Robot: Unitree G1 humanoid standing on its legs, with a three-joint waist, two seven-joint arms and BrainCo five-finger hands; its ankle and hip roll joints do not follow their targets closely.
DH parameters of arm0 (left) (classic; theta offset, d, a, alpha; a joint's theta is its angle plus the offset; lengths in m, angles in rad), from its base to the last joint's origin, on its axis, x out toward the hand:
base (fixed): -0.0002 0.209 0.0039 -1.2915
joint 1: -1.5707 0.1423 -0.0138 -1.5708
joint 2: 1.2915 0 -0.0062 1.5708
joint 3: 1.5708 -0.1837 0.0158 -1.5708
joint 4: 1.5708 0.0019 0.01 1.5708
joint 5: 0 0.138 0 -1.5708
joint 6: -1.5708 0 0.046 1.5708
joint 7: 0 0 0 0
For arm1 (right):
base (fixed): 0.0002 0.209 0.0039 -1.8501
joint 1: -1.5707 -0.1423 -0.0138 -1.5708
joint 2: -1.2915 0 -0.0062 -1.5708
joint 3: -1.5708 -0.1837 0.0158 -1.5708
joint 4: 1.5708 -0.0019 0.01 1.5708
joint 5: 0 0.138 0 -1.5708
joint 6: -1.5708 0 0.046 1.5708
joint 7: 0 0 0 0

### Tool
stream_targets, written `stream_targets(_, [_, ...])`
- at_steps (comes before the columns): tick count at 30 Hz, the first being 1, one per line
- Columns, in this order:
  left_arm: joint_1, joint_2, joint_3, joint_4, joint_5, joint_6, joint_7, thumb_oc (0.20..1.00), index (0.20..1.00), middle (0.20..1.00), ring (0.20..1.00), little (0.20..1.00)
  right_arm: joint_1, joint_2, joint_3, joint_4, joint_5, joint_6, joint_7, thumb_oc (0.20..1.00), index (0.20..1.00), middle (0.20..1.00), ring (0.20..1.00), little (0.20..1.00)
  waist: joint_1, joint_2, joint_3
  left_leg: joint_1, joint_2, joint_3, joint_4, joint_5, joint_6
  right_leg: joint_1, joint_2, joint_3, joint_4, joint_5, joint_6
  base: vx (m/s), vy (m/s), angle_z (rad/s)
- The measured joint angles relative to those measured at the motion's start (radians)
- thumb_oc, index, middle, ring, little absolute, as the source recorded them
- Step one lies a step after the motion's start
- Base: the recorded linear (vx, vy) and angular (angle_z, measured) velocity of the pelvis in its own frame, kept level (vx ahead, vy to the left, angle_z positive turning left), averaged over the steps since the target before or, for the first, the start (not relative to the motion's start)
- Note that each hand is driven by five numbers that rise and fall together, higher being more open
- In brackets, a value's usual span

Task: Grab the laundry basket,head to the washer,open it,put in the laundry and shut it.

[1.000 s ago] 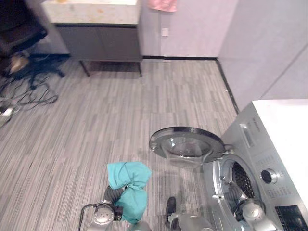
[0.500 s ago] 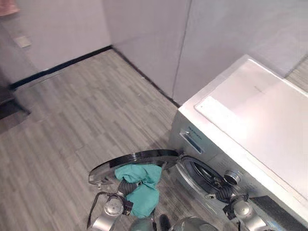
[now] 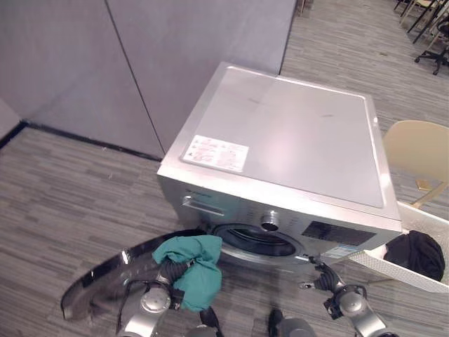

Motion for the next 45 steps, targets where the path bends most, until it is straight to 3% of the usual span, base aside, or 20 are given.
stream_targets(3, [0.004, -0.001, -0.003, 0.0, 0.0, -0.002, 0.0, 0.2, 0.2, 0.2, 0.2, 0.2, 0.031, -0.001, -0.018, 0.001, 0.001, 0.002, -0.001, 1.0, 1.0, 1.0, 1.0, 1.0, 0.003, 0.003, -0.005, -0.034, 0.076, -0.038, 0.091, 0.026, -0.014, -0.011, 0.05, 0.013, 0.017, -0.01, -0.071, -0.03, -0.122, -0.29])
stream_targets(4, [0.004, -0.003, -0.005, -0.001, 0.0, -0.002, -0.001, 0.2, 0.2, 0.2, 0.2, 0.2, 0.033, -0.005, -0.024, 0.002, 0.001, 0.005, -0.003, 1.0, 1.0, 1.0, 1.0, 1.0, 0.002, 0.004, -0.008, -0.035, 0.082, -0.055, 0.092, 0.048, -0.003, -0.015, 0.057, 0.011, 0.018, -0.001, -0.09, -0.12, -0.166, -0.62])
stream_targets(5, [-0.008, -0.003, -0.011, -0.002, -0.007, -0.007, 0.005, 0.2, 0.2, 0.2, 0.2, 0.2, 0.033, -0.018, -0.025, 0.01, 0.001, 0.005, -0.006, 1.0, 1.0, 1.0, 1.0, 1.0, -0.003, -0.001, -0.007, -0.071, 0.095, -0.154, 0.154, 0.086, -0.019, -0.056, 0.088, 0.053, 0.05, 0.002, -0.121, -0.12, -0.124, -0.72])
stream_targets(6, [-0.017, -0.002, -0.015, -0.002, -0.008, -0.01, 0.012, 0.2, 0.2, 0.2, 0.2, 0.2, 0.009, -0.02, -0.024, 0.023, 0.001, 0.005, -0.013, 1.0, 1.0, 1.0, 1.0, 1.0, 0.005, -0.007, -0.005, -0.127, 0.095, -0.238, 0.233, 0.086, -0.019, -0.076, 0.096, 0.09, 0.054, 0.006, -0.127, -0.01, -0.04, -0.88])
stream_targets(8, [-0.031, -0.015, -0.021, -0.002, -0.008, -0.011, 0.02, 0.2, 0.2, 0.2, 0.2, 0.2, -0.025, -0.035, -0.022, 0.048, 0.002, 0.014, -0.027, 1.0, 1.0, 1.0, 1.0, 1.0, 0.015, -0.011, 0.0, -0.171, 0.041, -0.369, 0.185, -0.02, -0.079, -0.086, 0.1, 0.147, 0.012, 0.039, -0.128, -0.02, 0.001, -0.94])
stream_targets(9, [-0.039, -0.018, -0.024, 0.001, -0.009, -0.011, 0.023, 0.2, 0.2, 0.2, 0.2, 0.2, -0.027, -0.039, -0.024, 0.055, 0.002, 0.014, -0.037, 1.0, 1.0, 1.0, 1.0, 1.0, 0.013, -0.02, 0.007, -0.186, 0.018, -0.385, 0.167, -0.027, -0.076, -0.085, 0.114, 0.171, -0.002, 0.06, -0.143, -0.05, 0.008, -0.77])
stream_targets(11, [-0.062, -0.023, -0.023, 0.002, -0.01, -0.013, 0.039, 0.2, 0.2, 0.2, 0.2, 0.2, -0.024, -0.046, -0.024, 0.076, 0.006, 0.014, -0.045, 1.0, 1.0, 1.0, 1.0, 1.0, 0.012, -0.007, 0.028, -0.197, -0.018, -0.401, 0.16, -0.022, -0.067, -0.071, 0.144, 0.155, -0.017, 0.078, -0.161, -0.13, 0.029, -0.56])
stream_targets(14, [-0.096, -0.016, -0.021, 0.003, -0.01, -0.018, 0.071, 0.2, 0.2, 0.2, 0.2, 0.2, -0.043, -0.05, -0.025, 0.084, 0.015, 0.01, -0.07, 1.0, 1.0, 1.0, 1.0, 1.0, 0.022, 0.029, 0.068, -0.254, -0.021, -0.401, 0.164, 0.002, -0.041, -0.149, 0.202, 0.13, 0.032, 0.074, -0.166, -0.2, 0.08, -0.56])
stream_targets(15, [-0.116, -0.006, -0.023, 0.004, -0.01, -0.018, 0.079, 0.2, 0.2, 0.2, 0.2, 0.2, -0.061, -0.039, -0.024, 0.1, 0.022, 0.01, -0.076, 1.0, 1.0, 1.0, 1.0, 1.0, 0.024, 0.022, 0.085, -0.28, -0.02, -0.396, 0.164, 0.005, -0.019, -0.196, 0.204, 0.129, 0.072, 0.071, -0.166, -0.28, 0.13, -0.23])
stream_targets(17, [-0.183, 0.0, -0.037, 0.01, -0.01, -0.02, 0.092, 0.2, 0.2, 0.2, 0.2, 0.2, -0.092, -0.033, -0.013, 0.108, 0.042, 0.01, -0.083, 1.0, 1.0, 1.0, 1.0, 1.0, 0.026, 0.013, 0.13, -0.35, -0.038, -0.377, 0.17, 0.032, 0.002, -0.319, 0.184, 0.124, 0.186, 0.052, -0.159, -0.24, 0.122, 0.0])
stream_targets(18, [-0.212, 0.005, -0.047, 0.01, -0.01, -0.023, 0.101, 0.2, 0.2, 0.2, 0.2, 0.2, -0.105, -0.034, -0.015, 0.11, 0.054, 0.009, -0.086, 1.0, 1.0, 1.0, 1.0, 1.0, 0.028, 0.009, 0.143, -0.387, -0.046, -0.375, 0.196, 0.024, 0.006, -0.38, 0.166, 0.118, 0.261, 0.025, -0.143, -0.07, 0.074, 0.1])
stream_targets(19, [-0.237, 0.006, -0.047, 0.013, -0.01, -0.023, 0.108, 0.2, 0.2, 0.2, 0.2, 0.2, -0.125, -0.032, -0.016, 0.11, 0.059, 0.009, -0.086, 1.0, 1.0, 1.0, 1.0, 1.0, 0.026, 0.001, 0.161, -0.408, -0.066, -0.37, 0.204, 0.017, 0.011, -0.409, 0.145, 0.118, 0.298, -0.019, -0.158, -0.06, 0.143, 0.1])
stream_targets(24, [-0.358, 0.004, -0.054, 0.017, -0.01, -0.032, 0.151, 0.2, 0.2, 0.2, 0.2, 0.2, -0.185, -0.027, -0.024, 0.03, 0.09, -0.008, -0.119, 1.0, 1.0, 1.0, 1.0, 1.0, 0.023, 0.014, 0.216, -0.579, -0.083, -0.325, 0.364, -0.048, 0.027, -0.602, 0.092, 0.13, 0.499, -0.085, -0.152, -0.09, 0.088, 0.09])
stream_targets(30, [-0.465, 0.007, -0.056, 0.0, -0.011, -0.04, 0.2, 0.2, 0.2, 0.2, 0.2, 0.2, -0.246, -0.032, -0.027, -0.062, 0.1, -0.017, -0.158, 1.0, 1.0, 1.0, 1.0, 1.0, 0.001, 0.025, 0.223, -0.823, -0.06, -0.297, 0.558, -0.096, 0.048, -0.839, 0.082, 0.14, 0.666, -0.119, -0.154, -0.08, 0.054, -0.02])
stream_targets(39, [-0.798, 0.078, -0.143, -0.027, 0.002, -0.039, 0.302, 0.2, 0.2, 0.2, 0.2, 0.2, -0.289, -0.046, -0.015, -0.167, 0.101, -0.041, -0.198, 1.0, 1.0, 1.0, 1.0, 1.0, -0.04, 0.05, 0.256, -1.126, -0.043, -0.301, 0.838, -0.165, 0.069, -1.123, 0.068, 0.144, 0.921, -0.183, -0.16, -0.03, 0.003, 0.02])
stream_targets(42, [-0.966, 0.121, -0.165, 0.057, 0.016, -0.035, 0.371, 0.2, 0.2, 0.2, 0.2, 0.2, -0.301, -0.056, -0.003, -0.197, 0.101, -0.061, -0.201, 1.0, 1.0, 1.0, 1.0, 1.0, -0.06, 0.05, 0.257, -1.227, -0.032, -0.298, 0.89, -0.171, 0.066, -1.226, 0.067, 0.143, 0.973, -0.193, -0.157, -0.01, -0.036, 0.04])
stream_targets(44, [-1.105, 0.16, -0.235, 0.194, 0.043, -0.017, 0.407, 0.2, 0.2, 0.2, 0.2, 0.2, -0.3, -0.073, 0.036, -0.216, 0.101, -0.086, -0.202, 1.0, 1.0, 1.0, 1.0, 1.0, -0.08, 0.049, 0.256, -1.279, -0.024, -0.308, 0.948, -0.179, 0.076, -1.268, 0.07, 0.135, 1.021, -0.197, -0.163, 0.0, 0.0, 0.0])
stream_targets(45, [-1.161, 0.182, -0.265, 0.237, 0.045, -0.011, 0.421, 0.953, 0.953, 0.953, 0.953, 0.953, -0.302, -0.083, 0.048, -0.226, 0.101, -0.097, -0.203, 1.0, 1.0, 1.0, 1.0, 1.0, -0.082, 0.049, 0.256, -1.3, -0.019, -0.31, 0.965, -0.184, 0.076, -1.286, 0.071, 0.132, 1.034, -0.201, -0.166, -0.02, -0.031, -0.06])
